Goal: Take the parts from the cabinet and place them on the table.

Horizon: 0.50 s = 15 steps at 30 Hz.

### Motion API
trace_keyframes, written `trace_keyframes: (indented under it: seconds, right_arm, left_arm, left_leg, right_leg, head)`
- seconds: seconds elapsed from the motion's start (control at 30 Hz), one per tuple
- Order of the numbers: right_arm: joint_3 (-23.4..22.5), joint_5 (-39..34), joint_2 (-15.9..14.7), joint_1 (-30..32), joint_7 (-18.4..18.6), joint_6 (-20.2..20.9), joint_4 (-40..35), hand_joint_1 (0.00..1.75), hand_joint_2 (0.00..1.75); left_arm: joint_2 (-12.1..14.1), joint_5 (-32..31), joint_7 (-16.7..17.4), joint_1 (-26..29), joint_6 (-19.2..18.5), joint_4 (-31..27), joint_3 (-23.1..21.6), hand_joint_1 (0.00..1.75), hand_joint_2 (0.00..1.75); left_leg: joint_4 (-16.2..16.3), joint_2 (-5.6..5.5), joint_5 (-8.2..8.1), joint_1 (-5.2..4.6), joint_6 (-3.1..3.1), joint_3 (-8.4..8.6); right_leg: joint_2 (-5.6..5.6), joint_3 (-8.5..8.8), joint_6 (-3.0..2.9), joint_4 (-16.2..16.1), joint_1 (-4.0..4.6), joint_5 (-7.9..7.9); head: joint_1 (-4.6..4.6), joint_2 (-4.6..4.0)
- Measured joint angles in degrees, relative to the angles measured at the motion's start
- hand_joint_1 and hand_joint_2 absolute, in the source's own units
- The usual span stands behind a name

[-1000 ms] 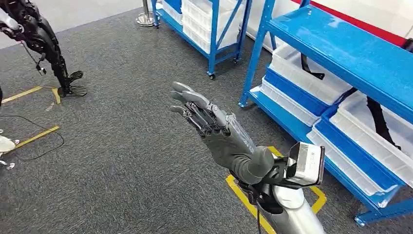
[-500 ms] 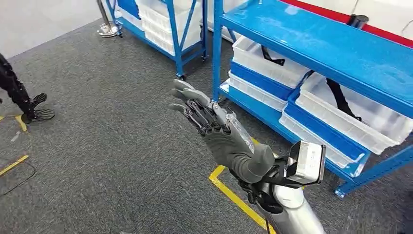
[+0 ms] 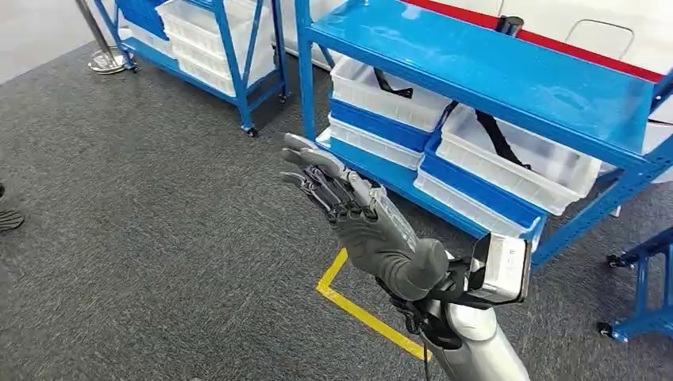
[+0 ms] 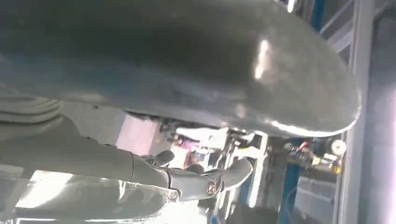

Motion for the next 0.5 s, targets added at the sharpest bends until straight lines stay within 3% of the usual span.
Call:
trace_keyframes:
  seconds: [0.03,0.07,0.1,0.13,0.17,0.2,0.23,0.27,0.33,0.37,0.4,0.43,0.5]
  right_arm:
    - [0.0,0.0,-0.1,0.1,0.0,0.0,0.0,0.0,0.0]
    - [-0.1,0.0,-0.2,0.2,0.0,0.0,0.0,0.0,0.0]
    - [-0.1,0.0,-0.2,0.2,0.0,0.0,0.0,0.0,0.0]
    - [-0.1,0.0,-0.2,0.2,0.0,0.0,0.0,0.0,0.0]
    - [-0.2,0.0,-0.2,0.2,0.0,0.0,0.0,0.0,0.0]
    - [-0.3,0.0,-0.2,0.2,0.0,0.0,0.0,0.0,0.0]
    - [-0.3,0.0,-0.2,0.2,0.0,0.1,0.0,0.0,0.0]
    - [-0.4,0.0,-0.2,0.2,0.0,0.2,0.0,0.0,0.0]
    - [-0.5,0.7,-0.2,0.3,0.2,-0.6,0.2,0.0,0.0]
    - [-0.5,1.4,-0.2,0.3,0.3,-1.4,0.3,0.0,0.0]
    - [-0.6,3.0,-0.2,0.2,0.6,-2.8,0.3,0.0,0.0]
    - [-0.7,5.1,-0.2,0.1,1.5,-5.1,0.7,0.0,0.0]
    - [-1.2,11.4,-0.2,0.3,4.3,-11.4,4.5,0.0,0.0]
  left_arm:
    - [0.0,0.0,0.0,0.0,0.0,0.0,0.0,0.0,0.0]
    - [0.0,0.0,0.0,0.0,0.0,0.0,0.0,0.0,0.0]
    - [0.0,0.0,0.0,-0.1,0.0,0.0,0.0,0.0,0.0]
    - [-0.1,-0.1,0.0,-0.1,0.0,0.0,0.0,0.0,0.0]
    - [-0.1,-0.1,0.0,-0.1,0.0,0.0,0.0,0.0,0.0]
    - [-0.1,-0.2,0.0,-0.1,0.0,-0.1,0.0,0.0,0.0]
    - [-0.1,-0.2,0.0,-0.1,0.0,-0.1,0.0,0.0,0.0]
    - [-0.1,-0.3,0.0,-0.1,0.0,-0.1,0.0,0.0,0.0]
    - [-0.1,-0.3,0.0,-0.3,0.1,-0.1,0.0,0.0,0.0]
    - [-0.1,-0.3,0.0,-0.4,0.1,-0.1,0.0,0.0,0.0]
    - [-0.1,-0.3,0.0,-0.5,0.1,-0.2,0.0,0.0,0.0]
    - [-0.1,-0.3,0.0,-0.4,0.1,-0.2,0.0,0.0,0.0]
    - [-0.1,0.3,0.1,0.2,0.1,-0.1,0.0,0.0,0.0]
  left_leg:
    - [0.0,0.74,-0.04,0.0,0.01,-0.04]
    - [0.0,1.51,-0.09,0.0,-0.02,-0.02]
    - [0.0,2.12,-0.22,0.03,-0.11,0.06]
    - [0.0,2.78,-0.36,0.07,-0.3,0.26]
    - [0.0,3.29,-0.56,0.1,-0.59,0.52]
    - [0.0,3.83,-0.82,-0.22,-0.99,0.73]
    - [0.1,4.22,-1.07,-0.52,-1.38,0.89]
    - [0.0,4.57,-1.09,-0.63,-1.5,0.99]
    - [-0.3,5.56,-1.13,-0.41,-1.92,1.42]
    - [-0.1,4.71,-1.62,0.0,-2.58,1.38]
    - [1.3,1.71,-2.58,0.14,-2.8,0.99]
    - [4.5,-0.3,-4.7,0.2,-2.8,-0.66]
    - [14.2,-1.36,-9.0,0.22,-2.99,-5.87]
  right_leg:
    - [-0.07,-1.2,0.31,2.6,-0.1,-0.58]
    - [-0.19,-0.92,0.86,2.1,-0.22,-0.15]
    - [-0.42,0.75,1.44,-0.8,-0.35,1.08]
    - [-1.08,4.01,2.09,-6.7,-0.47,3.14]
    - [-2.68,7.31,2.45,-12.5,-0.47,4.87]
    - [-5.33,8.97,1.87,-15.8,-0.21,5.28]
    - [-4.78,9.46,1.3,-16.1,0.29,5.73]
    - [-4.02,9.33,0.63,-15.8,0.27,5.82]
    - [-3.02,9.09,0.02,-15.8,0.28,5.8]
    - [-2.52,9.35,-0.65,-16.2,-0.69,6.03]
    - [-2.21,9.4,-0.9,-16.2,-0.75,6.0]
    - [-2.04,9.37,-1.68,-16.3,-0.76,6.04]
    - [-1.25,9.22,-1.98,-16.2,-0.61,6.06]
  head:
    - [0.0,0.0]
    - [0.0,0.0]
    - [0.02,0.0]
    - [0.0,0.0]
    - [0.02,0.0]
    - [0.02,0.0]
    - [0.0,0.0]
    - [-0.04,0.0]
    - [-0.07,0.0]
    - [-0.04,0.0]
    - [-0.18,0.0]
    - [-0.17,0.0]
    - [-0.31,0.0]
